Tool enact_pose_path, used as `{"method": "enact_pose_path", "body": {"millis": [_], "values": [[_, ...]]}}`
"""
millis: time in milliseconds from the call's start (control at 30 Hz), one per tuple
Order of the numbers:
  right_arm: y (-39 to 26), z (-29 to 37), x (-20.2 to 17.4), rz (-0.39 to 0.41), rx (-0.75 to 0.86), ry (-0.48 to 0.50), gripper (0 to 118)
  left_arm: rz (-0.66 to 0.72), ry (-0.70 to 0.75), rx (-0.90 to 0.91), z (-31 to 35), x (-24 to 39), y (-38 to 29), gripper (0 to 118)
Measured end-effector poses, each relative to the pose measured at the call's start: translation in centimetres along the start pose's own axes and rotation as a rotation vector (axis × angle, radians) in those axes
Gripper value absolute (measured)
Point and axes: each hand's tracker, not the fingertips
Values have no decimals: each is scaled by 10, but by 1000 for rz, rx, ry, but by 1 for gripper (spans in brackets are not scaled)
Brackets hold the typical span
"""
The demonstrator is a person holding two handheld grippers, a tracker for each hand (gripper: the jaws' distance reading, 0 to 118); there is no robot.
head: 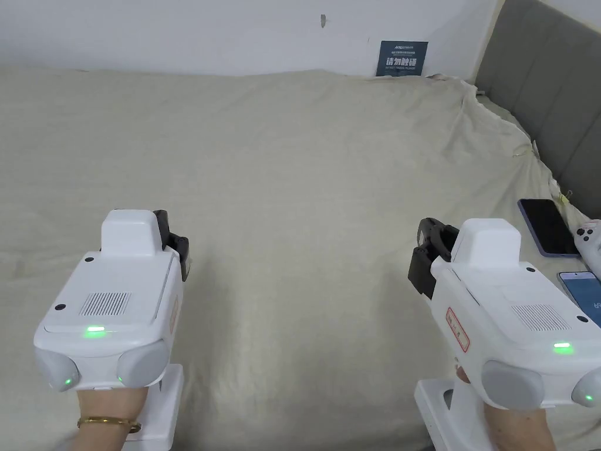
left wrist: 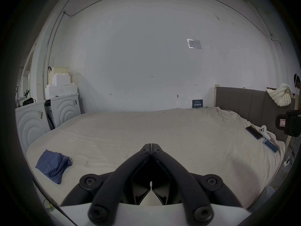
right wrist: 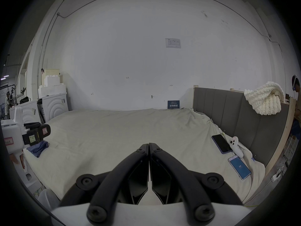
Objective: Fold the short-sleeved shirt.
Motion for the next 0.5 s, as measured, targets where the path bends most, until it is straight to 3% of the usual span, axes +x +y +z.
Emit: {"method": "enact_pose_path", "body": {"millis": [100,133,167,200,233,267,300,500], "values": [[0,0,0,-7,0,-4,0,6,0,1,0,0,0,5],[0,-1,0,-8,-11,1,1,8,0,2,0,0,-1,15],[0,-2,0,-8,-15,0,9,9,3,1,0,0,-1,40],[-1,-2,0,-9,-17,-6,30,9,3,0,0,0,-1,70],[-1,-2,0,-8,-18,-11,59,9,4,-4,-1,0,-2,96],[-1,-2,0,-7,-24,-4,96,10,7,-12,-1,0,-1,118],[-2,-3,-1,-8,-31,2,109,12,10,-14,-2,0,-1,118],[0,-1,-2,-11,-15,-15,118,11,-3,2,3,3,0,118]]}}
